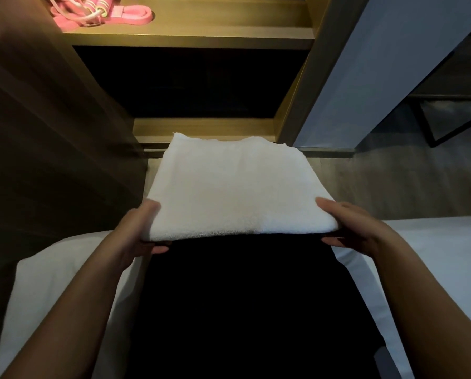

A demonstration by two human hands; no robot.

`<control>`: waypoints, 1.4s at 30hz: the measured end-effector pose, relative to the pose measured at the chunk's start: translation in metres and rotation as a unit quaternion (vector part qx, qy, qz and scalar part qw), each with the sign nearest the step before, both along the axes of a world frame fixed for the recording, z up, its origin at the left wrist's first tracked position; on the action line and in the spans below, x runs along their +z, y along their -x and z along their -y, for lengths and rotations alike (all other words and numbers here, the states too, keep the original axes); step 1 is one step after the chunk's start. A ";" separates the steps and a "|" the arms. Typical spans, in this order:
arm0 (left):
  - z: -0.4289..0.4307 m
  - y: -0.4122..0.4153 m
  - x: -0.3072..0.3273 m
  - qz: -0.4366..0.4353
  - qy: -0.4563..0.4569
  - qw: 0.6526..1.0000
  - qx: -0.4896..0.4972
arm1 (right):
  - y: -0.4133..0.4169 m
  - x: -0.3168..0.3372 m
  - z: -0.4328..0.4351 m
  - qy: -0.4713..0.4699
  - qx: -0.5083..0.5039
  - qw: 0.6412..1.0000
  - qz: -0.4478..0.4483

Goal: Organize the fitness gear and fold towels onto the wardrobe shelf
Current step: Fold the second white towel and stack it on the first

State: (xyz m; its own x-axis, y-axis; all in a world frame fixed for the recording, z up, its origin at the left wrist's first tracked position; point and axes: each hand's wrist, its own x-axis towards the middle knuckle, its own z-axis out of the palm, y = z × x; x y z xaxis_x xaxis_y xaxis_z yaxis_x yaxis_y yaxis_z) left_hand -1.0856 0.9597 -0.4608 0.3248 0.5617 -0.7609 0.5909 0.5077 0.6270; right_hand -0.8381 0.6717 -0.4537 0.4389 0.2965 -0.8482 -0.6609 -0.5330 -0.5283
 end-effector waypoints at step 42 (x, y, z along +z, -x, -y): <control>-0.039 -0.064 -0.031 -0.204 -0.215 0.943 -0.149 | -0.021 -0.033 -0.067 0.162 0.145 0.941 0.258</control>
State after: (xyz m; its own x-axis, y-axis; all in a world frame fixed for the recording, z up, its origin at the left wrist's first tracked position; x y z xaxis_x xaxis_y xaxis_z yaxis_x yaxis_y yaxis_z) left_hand -1.0221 0.9991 -0.4922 0.2465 0.7774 -0.5787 0.9039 0.0310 0.4266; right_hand -0.8170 0.7388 -0.4867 0.7579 0.2297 -0.6106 -0.1620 -0.8404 -0.5172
